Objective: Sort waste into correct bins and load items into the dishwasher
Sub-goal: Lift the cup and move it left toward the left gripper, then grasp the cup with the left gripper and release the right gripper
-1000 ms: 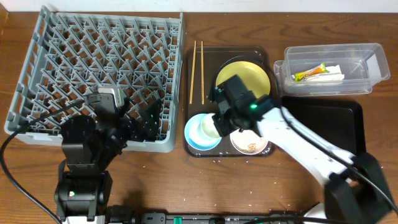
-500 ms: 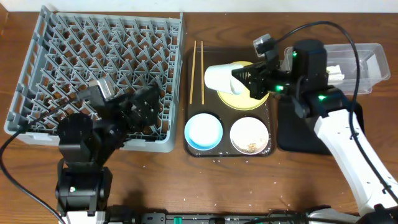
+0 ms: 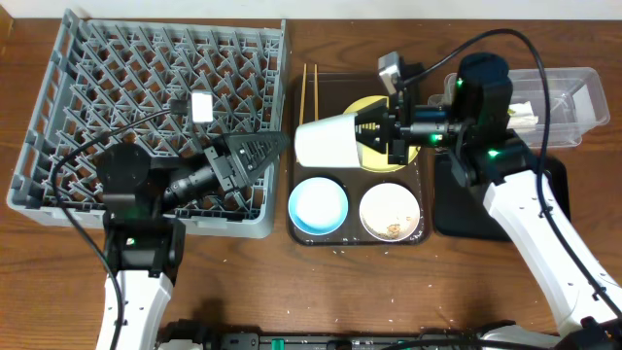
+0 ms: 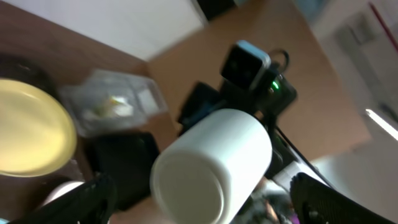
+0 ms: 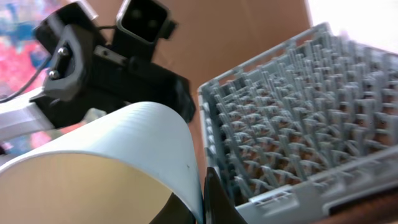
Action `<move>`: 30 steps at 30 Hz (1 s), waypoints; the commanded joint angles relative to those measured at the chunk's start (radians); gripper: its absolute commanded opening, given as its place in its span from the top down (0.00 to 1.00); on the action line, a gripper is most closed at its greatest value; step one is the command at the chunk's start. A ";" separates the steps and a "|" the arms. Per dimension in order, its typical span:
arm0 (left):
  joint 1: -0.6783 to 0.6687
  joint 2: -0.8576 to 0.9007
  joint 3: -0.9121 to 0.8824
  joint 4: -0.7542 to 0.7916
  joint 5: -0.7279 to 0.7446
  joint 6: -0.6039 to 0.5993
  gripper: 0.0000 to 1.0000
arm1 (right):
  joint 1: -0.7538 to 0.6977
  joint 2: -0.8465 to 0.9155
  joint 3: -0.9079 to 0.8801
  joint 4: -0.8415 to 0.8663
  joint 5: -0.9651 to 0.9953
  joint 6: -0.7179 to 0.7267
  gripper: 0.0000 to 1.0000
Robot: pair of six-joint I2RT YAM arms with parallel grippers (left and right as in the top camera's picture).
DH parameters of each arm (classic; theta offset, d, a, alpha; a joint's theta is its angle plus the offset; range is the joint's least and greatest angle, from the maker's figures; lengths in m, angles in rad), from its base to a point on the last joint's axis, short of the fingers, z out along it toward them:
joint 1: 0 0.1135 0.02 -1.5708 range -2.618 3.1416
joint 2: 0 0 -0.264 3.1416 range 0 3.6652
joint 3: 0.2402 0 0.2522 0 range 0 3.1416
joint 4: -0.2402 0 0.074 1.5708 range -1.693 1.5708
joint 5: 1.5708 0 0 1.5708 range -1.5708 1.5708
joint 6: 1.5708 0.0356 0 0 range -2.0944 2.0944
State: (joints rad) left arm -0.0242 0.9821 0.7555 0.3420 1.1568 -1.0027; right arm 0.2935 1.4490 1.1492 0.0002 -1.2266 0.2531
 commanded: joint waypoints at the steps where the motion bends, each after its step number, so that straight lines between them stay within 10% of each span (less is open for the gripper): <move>1: -0.037 0.026 0.021 0.049 0.146 -0.100 0.13 | 0.049 0.001 0.010 0.033 -0.050 0.039 0.99; 8: -0.107 0.037 0.021 0.050 0.179 -0.100 0.16 | 0.118 0.001 0.010 0.117 -0.048 0.039 0.99; 19: -0.107 0.037 0.021 0.051 0.158 -0.097 0.47 | 0.126 0.002 0.010 0.116 -0.039 0.050 0.96; 27: -0.077 0.036 0.021 0.084 0.138 -0.026 0.65 | 0.095 0.002 0.010 0.108 -0.022 0.074 0.01; 30: -0.034 0.036 0.021 0.058 0.137 0.003 0.66 | 0.041 0.002 0.010 0.069 0.047 0.105 0.01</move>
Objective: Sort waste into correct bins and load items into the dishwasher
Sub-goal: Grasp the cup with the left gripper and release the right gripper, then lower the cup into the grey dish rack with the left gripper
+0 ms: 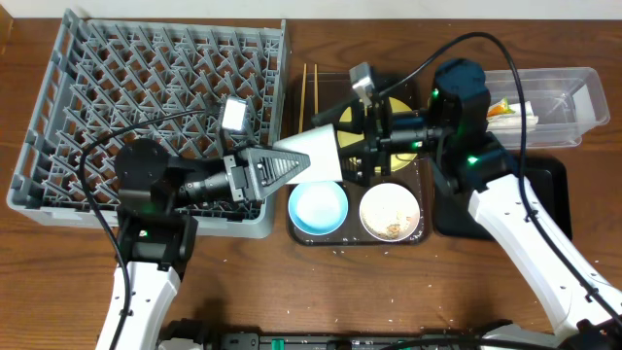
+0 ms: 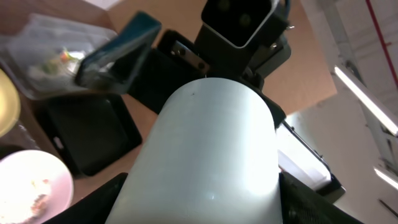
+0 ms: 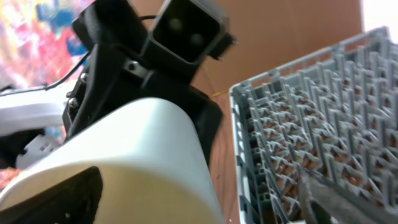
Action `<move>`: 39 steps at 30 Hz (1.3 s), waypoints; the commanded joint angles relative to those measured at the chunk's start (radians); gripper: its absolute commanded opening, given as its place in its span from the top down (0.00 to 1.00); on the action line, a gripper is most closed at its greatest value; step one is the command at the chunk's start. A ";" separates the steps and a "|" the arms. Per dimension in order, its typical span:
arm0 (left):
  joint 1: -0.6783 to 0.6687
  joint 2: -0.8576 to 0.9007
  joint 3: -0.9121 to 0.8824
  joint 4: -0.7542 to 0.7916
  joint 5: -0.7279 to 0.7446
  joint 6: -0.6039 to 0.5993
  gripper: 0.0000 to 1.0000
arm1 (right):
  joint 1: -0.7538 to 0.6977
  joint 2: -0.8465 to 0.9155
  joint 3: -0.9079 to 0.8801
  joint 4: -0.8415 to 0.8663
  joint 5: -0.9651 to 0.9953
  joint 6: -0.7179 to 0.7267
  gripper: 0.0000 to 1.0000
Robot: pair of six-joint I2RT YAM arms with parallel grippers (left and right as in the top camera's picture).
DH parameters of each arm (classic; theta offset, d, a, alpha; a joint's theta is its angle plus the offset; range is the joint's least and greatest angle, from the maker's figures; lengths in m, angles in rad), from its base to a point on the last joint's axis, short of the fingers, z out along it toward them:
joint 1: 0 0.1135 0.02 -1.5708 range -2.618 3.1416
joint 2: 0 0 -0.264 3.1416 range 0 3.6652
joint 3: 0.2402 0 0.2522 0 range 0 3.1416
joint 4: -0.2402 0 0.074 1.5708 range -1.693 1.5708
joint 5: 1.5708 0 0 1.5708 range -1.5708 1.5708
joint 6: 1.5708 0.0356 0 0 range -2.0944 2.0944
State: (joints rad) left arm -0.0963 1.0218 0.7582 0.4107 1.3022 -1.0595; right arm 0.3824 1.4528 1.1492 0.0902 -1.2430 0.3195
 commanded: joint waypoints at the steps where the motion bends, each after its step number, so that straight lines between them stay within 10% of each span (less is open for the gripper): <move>1: 0.055 -0.003 0.018 -0.022 -0.008 0.066 0.66 | -0.066 -0.002 0.010 -0.039 0.093 0.050 0.01; 19: 0.415 -0.005 0.019 -0.435 -0.211 0.141 0.77 | -0.162 -0.002 0.010 -0.477 0.431 0.042 0.01; 33: 0.414 -0.004 0.358 -1.294 -1.065 0.538 0.77 | -0.111 -0.002 0.010 -0.613 0.682 -0.003 0.01; 39: 0.414 0.019 0.381 -1.397 -1.319 0.582 0.77 | -0.112 -0.002 0.010 -0.671 0.797 -0.033 0.01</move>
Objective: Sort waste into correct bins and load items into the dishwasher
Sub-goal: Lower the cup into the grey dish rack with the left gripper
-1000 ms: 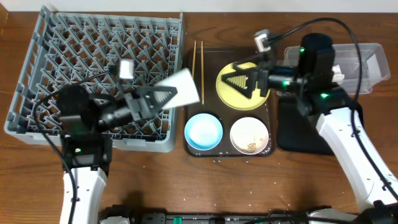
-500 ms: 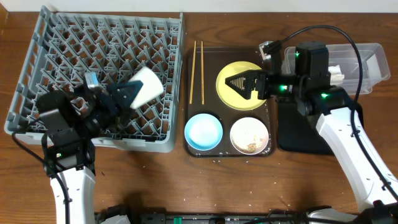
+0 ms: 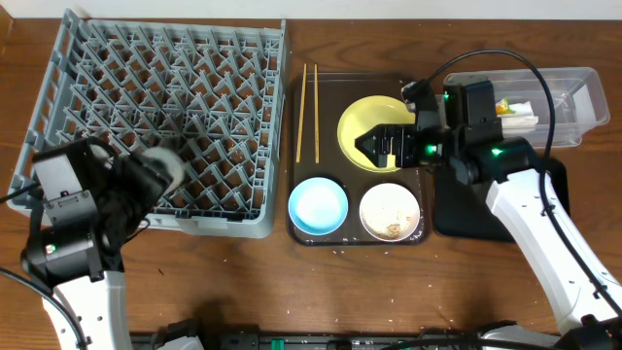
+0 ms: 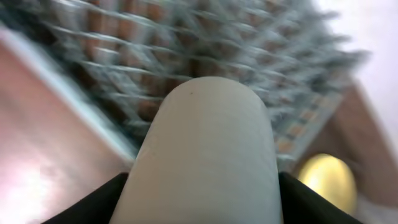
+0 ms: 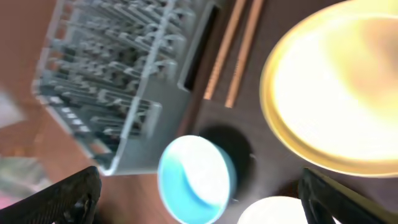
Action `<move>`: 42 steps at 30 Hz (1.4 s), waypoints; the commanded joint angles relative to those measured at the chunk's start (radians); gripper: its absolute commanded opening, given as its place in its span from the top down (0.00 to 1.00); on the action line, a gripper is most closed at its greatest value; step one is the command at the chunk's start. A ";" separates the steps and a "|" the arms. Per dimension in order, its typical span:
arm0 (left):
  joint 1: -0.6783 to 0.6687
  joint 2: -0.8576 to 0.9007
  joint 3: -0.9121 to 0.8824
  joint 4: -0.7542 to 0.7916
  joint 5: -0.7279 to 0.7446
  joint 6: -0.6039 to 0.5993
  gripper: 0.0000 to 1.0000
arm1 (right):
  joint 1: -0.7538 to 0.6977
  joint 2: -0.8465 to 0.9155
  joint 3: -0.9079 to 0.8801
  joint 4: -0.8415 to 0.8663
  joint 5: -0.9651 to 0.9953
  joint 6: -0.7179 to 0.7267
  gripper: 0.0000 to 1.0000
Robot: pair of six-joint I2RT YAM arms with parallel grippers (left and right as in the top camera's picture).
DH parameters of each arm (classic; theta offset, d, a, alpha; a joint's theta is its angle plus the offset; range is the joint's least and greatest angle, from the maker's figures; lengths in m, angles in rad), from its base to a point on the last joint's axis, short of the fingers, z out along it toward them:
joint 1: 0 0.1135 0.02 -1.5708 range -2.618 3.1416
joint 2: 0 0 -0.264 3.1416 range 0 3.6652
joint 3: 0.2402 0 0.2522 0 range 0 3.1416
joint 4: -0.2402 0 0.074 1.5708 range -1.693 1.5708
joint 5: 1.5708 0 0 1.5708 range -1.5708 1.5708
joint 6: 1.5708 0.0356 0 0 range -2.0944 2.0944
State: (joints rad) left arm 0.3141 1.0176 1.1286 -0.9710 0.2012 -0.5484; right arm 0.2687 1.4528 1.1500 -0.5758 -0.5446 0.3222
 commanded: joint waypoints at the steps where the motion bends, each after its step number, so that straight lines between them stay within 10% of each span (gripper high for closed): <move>1: 0.004 0.036 0.008 -0.015 -0.219 0.084 0.77 | 0.000 -0.002 0.009 -0.005 0.099 -0.035 0.01; 16: 0.004 0.372 0.008 0.121 -0.243 0.084 0.69 | 0.000 -0.002 0.009 -0.057 0.098 -0.035 0.01; 30: 0.005 0.432 0.026 0.112 -0.157 0.085 0.25 | 0.000 -0.002 0.009 -0.064 0.092 -0.036 0.01; 42: 0.005 0.380 0.026 0.060 -0.100 0.080 0.47 | 0.000 -0.002 0.009 -0.064 0.092 -0.035 0.01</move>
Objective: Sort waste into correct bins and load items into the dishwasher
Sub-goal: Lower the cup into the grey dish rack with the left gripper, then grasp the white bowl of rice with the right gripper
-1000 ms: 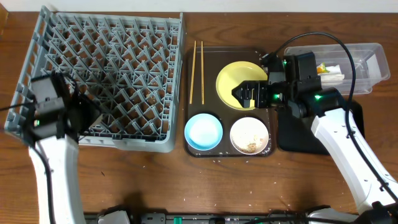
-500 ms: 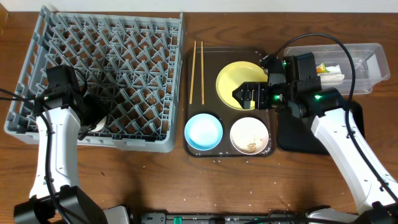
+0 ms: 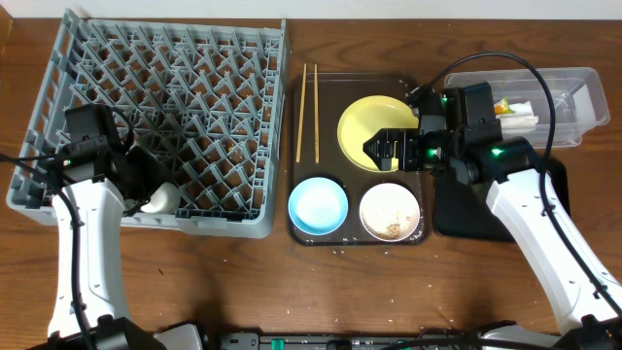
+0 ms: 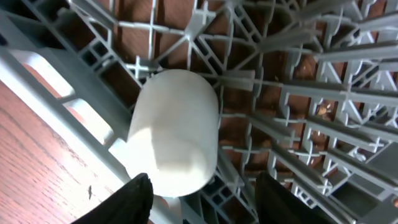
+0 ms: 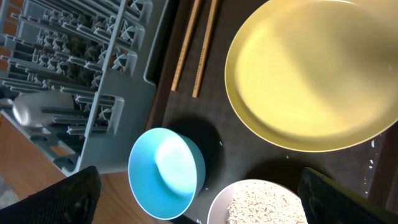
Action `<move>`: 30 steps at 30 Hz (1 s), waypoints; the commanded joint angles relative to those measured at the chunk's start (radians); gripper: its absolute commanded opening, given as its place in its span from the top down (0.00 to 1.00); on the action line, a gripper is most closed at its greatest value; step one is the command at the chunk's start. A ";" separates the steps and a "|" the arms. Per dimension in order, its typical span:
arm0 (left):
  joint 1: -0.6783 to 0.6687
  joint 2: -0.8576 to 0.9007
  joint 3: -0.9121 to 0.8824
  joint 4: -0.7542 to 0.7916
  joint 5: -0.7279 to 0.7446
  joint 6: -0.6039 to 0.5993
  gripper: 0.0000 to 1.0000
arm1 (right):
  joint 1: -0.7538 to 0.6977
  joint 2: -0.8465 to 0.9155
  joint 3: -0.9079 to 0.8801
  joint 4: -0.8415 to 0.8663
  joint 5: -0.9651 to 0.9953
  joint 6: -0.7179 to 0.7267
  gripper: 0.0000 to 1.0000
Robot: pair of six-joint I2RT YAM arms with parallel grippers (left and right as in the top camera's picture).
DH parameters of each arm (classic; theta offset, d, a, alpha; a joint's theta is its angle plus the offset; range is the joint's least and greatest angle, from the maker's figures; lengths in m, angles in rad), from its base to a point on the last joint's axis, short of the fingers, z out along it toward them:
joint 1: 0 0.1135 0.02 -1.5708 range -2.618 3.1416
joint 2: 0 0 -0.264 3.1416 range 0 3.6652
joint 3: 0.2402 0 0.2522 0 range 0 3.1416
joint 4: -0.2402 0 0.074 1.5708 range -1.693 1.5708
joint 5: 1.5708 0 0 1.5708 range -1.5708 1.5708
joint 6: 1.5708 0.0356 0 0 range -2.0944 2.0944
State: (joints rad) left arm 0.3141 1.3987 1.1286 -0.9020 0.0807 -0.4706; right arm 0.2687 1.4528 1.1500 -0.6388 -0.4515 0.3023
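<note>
A white cup point(image 4: 174, 130) lies on its side among the tines at the front left of the grey dish rack point(image 3: 262, 228). My left gripper point(image 4: 205, 182) is open just behind its end, the fingers point(image 4: 140, 199) spread wider than the cup point(image 3: 161, 199). Over the dark tray point(image 3: 326, 87), my right gripper point(image 3: 386, 151) hangs open and empty. Below it sit a yellow plate point(image 5: 311, 74), a blue bowl point(image 5: 166, 174), a white bowl of rice point(image 5: 261, 205) and wooden chopsticks point(image 5: 196, 43).
A clear plastic container point(image 3: 564, 87) with scraps stands at the back right. A black bin point(image 3: 457, 214) lies under the right arm. Brown table shows in front of the rack and tray.
My left gripper held the cup above the rack's front left. The cup now lies in the rack and the jaws stand open. The right gripper has barely moved.
My right gripper held the white cup out over the tray with the left gripper open beside it. Then the cup was between both grippers. After that the left carried it over the rack while the right stood open over the plate. Now the cup rests in the rack.
</note>
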 commanded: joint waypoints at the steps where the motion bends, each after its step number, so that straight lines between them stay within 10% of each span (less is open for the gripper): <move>1: 0.005 -0.002 0.026 -0.011 0.023 0.001 0.47 | 0.000 -0.002 0.009 -0.002 -0.001 -0.016 0.01; 12: -0.045 -0.135 0.031 0.012 0.555 0.255 0.46 | 0.011 -0.002 0.009 -0.003 -0.020 -0.062 0.10; 30: -0.328 -0.360 0.030 -0.022 0.307 0.306 0.39 | 0.361 0.202 0.006 -0.192 0.512 0.127 0.67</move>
State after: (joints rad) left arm -0.0097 1.0336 1.1343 -0.9161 0.4232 -0.1810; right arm 0.6083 1.5990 1.1503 -0.8280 -0.0498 0.3489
